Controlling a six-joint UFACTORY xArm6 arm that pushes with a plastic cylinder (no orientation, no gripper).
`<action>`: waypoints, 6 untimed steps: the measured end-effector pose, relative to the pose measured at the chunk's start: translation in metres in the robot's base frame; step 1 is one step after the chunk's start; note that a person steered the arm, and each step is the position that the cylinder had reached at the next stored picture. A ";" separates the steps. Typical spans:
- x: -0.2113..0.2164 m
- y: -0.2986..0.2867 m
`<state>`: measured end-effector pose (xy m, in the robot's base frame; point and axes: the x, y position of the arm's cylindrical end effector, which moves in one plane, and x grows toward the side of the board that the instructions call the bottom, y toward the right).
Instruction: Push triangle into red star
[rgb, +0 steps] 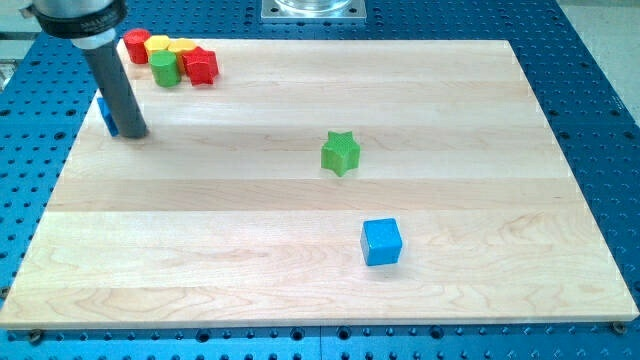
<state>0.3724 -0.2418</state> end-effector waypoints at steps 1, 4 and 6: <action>0.040 -0.001; -0.021 -0.038; -0.034 -0.005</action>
